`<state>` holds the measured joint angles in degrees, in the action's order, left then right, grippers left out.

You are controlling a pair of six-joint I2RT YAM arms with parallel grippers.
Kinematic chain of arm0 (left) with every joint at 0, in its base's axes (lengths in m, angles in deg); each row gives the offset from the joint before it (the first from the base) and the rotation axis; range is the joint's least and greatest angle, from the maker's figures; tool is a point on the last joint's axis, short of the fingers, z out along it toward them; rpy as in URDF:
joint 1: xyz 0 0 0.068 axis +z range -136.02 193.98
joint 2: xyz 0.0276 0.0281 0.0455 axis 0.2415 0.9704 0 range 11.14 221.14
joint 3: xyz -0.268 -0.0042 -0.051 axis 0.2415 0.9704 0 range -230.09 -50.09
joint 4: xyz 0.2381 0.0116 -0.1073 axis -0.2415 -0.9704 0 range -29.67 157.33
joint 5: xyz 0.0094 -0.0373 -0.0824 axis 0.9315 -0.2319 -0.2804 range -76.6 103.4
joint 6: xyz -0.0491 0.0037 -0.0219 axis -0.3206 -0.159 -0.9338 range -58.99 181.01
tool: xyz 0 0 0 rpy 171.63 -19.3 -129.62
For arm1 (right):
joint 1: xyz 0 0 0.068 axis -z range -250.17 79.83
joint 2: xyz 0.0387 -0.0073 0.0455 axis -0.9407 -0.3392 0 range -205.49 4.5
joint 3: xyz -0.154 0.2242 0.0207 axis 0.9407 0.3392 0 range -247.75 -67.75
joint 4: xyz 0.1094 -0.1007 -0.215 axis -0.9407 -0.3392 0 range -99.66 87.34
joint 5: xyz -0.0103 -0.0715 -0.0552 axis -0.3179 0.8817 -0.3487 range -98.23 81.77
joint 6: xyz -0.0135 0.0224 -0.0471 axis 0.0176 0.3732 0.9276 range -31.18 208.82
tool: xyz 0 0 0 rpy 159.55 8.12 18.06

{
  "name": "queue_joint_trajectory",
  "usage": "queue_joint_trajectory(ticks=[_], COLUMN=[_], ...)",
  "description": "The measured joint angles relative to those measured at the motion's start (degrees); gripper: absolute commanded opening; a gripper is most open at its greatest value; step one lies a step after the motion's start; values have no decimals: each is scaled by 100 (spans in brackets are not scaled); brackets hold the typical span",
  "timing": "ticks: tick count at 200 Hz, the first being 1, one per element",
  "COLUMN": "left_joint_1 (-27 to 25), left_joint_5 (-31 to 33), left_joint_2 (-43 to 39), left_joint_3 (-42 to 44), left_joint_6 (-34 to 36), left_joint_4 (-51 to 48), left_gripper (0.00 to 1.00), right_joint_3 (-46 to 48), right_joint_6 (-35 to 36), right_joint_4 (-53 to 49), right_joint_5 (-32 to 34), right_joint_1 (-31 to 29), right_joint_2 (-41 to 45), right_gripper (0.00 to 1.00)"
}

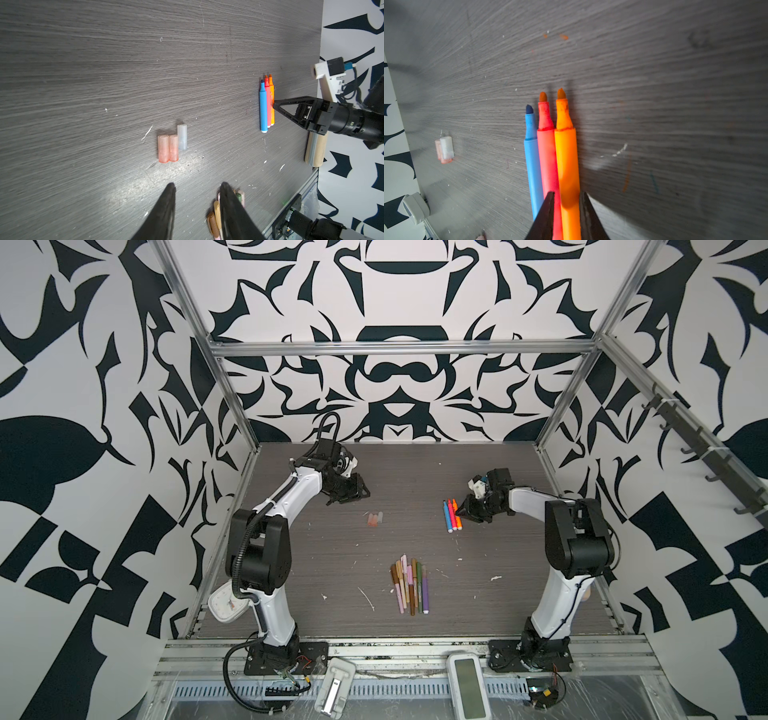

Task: Open the pen caps

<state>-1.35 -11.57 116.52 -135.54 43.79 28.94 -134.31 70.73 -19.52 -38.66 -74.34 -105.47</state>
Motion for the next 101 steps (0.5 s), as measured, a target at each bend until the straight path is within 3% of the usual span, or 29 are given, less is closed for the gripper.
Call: queue_joint_trajectory(ticks=[45, 78, 101], left_joint_1=[0, 0, 0], left_joint_5=[-2, -7, -17], left_joint_2=[0, 0, 0], left_joint_3=[0, 2, 24], left_joint_6=[0, 0, 0], left_joint_4=[0, 0, 4], left_gripper=[39, 39, 39], right_joint_3=[-13, 50, 452], right_joint_6=[33, 28, 22], right_joint_4=[0, -44, -105], right_joint_5=[26, 245, 520], right_joint_1=[0, -2, -48], right_joint_2=[0, 221, 1016], right_gripper=[41, 41, 40])
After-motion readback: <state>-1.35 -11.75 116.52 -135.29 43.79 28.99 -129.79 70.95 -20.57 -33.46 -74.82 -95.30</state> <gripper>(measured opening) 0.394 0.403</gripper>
